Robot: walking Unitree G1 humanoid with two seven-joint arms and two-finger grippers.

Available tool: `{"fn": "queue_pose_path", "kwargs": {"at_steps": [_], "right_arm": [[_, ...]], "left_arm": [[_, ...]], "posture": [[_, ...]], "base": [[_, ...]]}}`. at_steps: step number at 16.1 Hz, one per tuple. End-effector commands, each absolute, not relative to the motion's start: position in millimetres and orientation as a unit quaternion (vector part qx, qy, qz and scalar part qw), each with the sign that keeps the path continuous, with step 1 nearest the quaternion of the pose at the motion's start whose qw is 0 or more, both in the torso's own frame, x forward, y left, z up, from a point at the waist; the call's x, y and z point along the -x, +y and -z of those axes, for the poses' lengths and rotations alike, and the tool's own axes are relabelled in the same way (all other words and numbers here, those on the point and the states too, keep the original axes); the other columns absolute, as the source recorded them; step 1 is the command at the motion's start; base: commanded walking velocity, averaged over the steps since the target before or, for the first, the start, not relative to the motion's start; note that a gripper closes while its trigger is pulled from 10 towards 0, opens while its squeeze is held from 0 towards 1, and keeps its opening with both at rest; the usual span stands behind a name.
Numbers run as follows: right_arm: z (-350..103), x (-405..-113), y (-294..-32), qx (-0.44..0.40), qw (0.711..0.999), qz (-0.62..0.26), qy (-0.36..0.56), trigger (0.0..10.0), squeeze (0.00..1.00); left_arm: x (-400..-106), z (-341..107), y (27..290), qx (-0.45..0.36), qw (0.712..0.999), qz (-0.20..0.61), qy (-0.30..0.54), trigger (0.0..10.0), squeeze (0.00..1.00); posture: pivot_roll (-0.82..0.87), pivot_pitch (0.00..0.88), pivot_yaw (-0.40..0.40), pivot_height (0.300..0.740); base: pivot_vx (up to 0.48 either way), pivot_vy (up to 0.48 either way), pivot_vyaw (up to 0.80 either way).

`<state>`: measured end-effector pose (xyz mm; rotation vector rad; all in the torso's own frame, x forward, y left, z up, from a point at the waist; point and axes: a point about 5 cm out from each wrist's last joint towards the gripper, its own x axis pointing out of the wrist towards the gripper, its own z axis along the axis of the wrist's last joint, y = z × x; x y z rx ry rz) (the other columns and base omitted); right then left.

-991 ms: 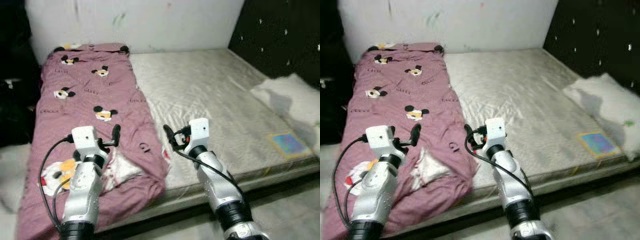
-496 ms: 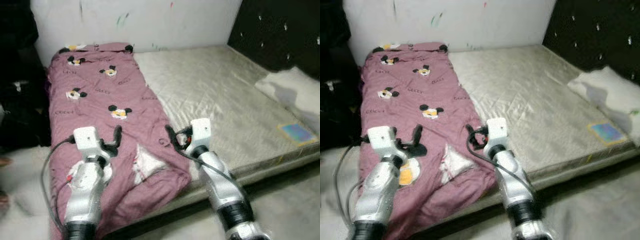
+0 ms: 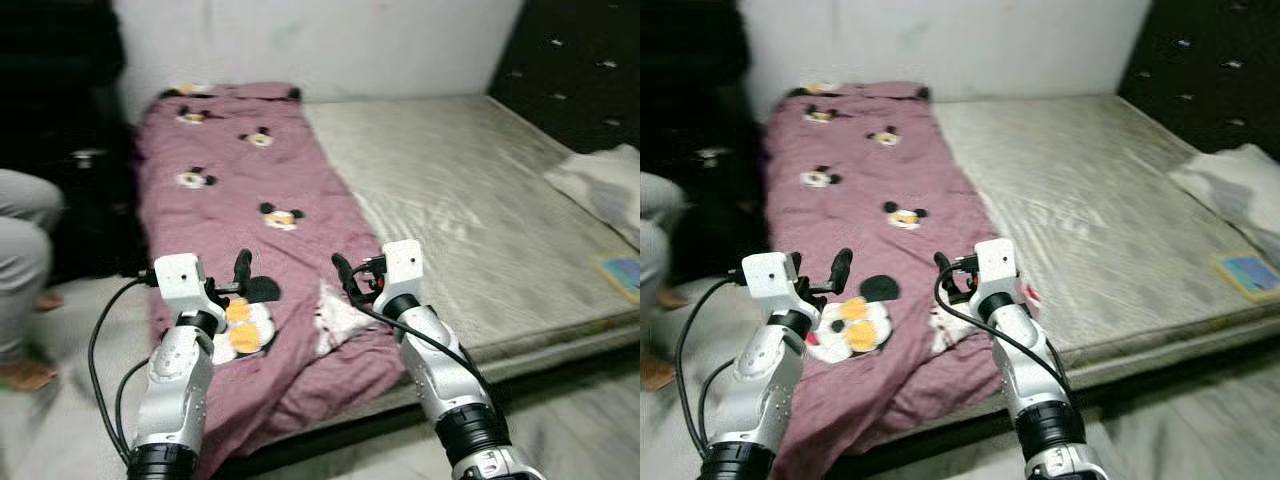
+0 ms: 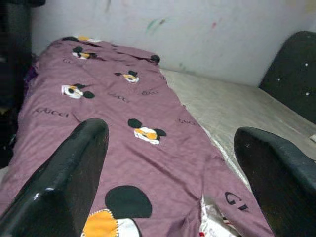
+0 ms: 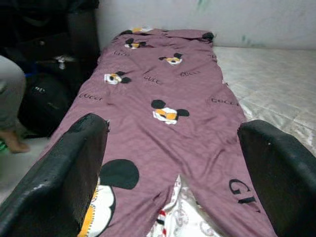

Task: Clean up the room

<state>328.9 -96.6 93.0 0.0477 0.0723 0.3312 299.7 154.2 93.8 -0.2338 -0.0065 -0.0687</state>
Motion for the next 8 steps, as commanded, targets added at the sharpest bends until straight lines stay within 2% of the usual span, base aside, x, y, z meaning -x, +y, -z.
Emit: {"fn": "queue_pose_path", "kwargs": {"at_steps": [1, 6, 8], "right_arm": [[-94.7, -330.8, -101.8, -0.024, 0.987, -0.156, 0.035, 10.0, 0.00], [-93.6, -331.1, -102.5, -0.028, 0.987, -0.151, 0.040, 10.0, 0.00], [-93.0, -331.5, -103.0, -0.030, 0.987, -0.149, 0.042, 10.0, 0.00]], "left_arm": [[-300.5, -98.8, 147.9, 0.115, 0.992, 0.051, -0.013, 10.0, 0.00], [-300.3, -99.1, 146.8, 0.118, 0.991, 0.062, -0.015, 10.0, 0.00], [-300.2, -99.0, 146.5, 0.119, 0.991, 0.063, -0.015, 10.0, 0.00]], "posture": [[0.04, 0.000, -0.047, 0.740], [0.04, 0.000, -0.044, 0.740], [0.04, 0.000, -0.044, 0.740]], "base": [[0.000, 0.000, 0.00], [0.000, 0.000, 0.00], [0.298, 0.000, -0.80]]}}
